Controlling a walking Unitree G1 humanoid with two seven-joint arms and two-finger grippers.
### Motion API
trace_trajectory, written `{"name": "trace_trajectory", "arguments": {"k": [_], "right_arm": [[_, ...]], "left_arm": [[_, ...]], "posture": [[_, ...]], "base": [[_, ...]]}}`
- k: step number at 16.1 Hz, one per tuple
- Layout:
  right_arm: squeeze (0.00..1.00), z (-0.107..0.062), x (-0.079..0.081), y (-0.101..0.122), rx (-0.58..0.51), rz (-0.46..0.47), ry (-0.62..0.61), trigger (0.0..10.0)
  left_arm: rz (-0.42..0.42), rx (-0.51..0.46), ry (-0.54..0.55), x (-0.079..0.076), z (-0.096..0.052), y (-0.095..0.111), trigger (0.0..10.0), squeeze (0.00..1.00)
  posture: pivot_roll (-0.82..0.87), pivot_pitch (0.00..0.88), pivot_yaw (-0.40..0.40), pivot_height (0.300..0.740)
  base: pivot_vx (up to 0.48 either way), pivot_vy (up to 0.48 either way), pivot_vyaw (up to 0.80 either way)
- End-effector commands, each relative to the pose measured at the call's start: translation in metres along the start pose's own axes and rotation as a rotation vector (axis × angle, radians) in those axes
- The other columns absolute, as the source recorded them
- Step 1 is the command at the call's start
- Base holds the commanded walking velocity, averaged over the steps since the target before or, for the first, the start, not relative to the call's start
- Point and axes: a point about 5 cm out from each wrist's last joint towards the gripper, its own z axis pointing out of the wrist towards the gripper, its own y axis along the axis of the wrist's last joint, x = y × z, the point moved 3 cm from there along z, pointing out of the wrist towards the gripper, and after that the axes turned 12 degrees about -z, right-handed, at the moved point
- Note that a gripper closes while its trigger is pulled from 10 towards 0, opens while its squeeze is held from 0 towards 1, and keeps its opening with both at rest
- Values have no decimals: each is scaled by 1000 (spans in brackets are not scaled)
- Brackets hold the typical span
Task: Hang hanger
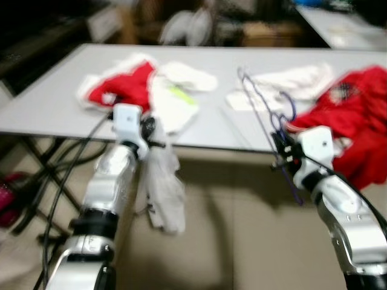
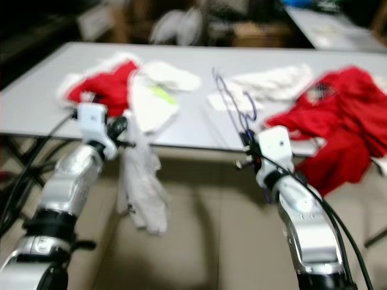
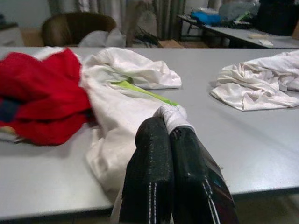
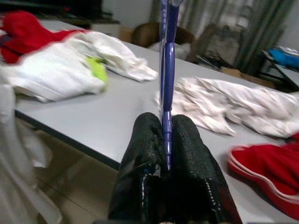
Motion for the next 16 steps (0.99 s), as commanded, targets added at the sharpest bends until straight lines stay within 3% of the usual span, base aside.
{"name": "trace_trajectory", "arguments": {"k": [1, 3, 5, 8, 10, 11, 13, 14, 16], "right_arm": [[0, -1, -5, 9, -43, -9, 3, 10000], [0, -17, 2, 34, -186, 32, 237, 10000], [0, -42, 2, 44, -219, -38, 503, 10000], [0, -66, -17, 50, -192, -73, 678, 10000], [0, -74, -20, 57, -206, -43, 737, 10000], [0, -78, -15, 60, -209, -19, 801, 10000], [0, -76, 7, 55, -189, -13, 922, 10000], [0, -63, 21, 48, -165, -42, 955, 10000], [0, -36, 31, 41, -140, -93, 934, 10000]], "left_arm": [[5, -37, -33, -10, 5, 12, 10000, 0], [13, -99, -37, -8, 11, 37, 10000, 0], [38, -168, -43, -5, 22, 75, 10000, 0], [85, -242, -71, -7, 35, 123, 10000, 0], [88, -279, -89, -12, 39, 146, 10000, 0], [97, -307, -134, -21, 42, 166, 10000, 0], [93, -354, -239, -45, 45, 195, 10000, 0], [63, -393, -330, -66, 45, 214, 10000, 0], [37, -432, -415, -83, 40, 233, 10000, 0]], "posture": [[-113, 0, 54, 740], [-99, 0, 36, 740], [-94, 0, 36, 740], [-90, 0, 44, 740], [-86, 0, 49, 740], [-83, 0, 51, 740], [-72, 0, 51, 740], [-61, 0, 50, 740], [-57, 0, 51, 740]], "base": [[360, 0, 0], [360, 0, 0], [358, 0, 0], [354, 0, 0], [354, 0, 0], [352, 0, 0], [352, 0, 0], [341, 0, 0], [345, 0, 0]]}}
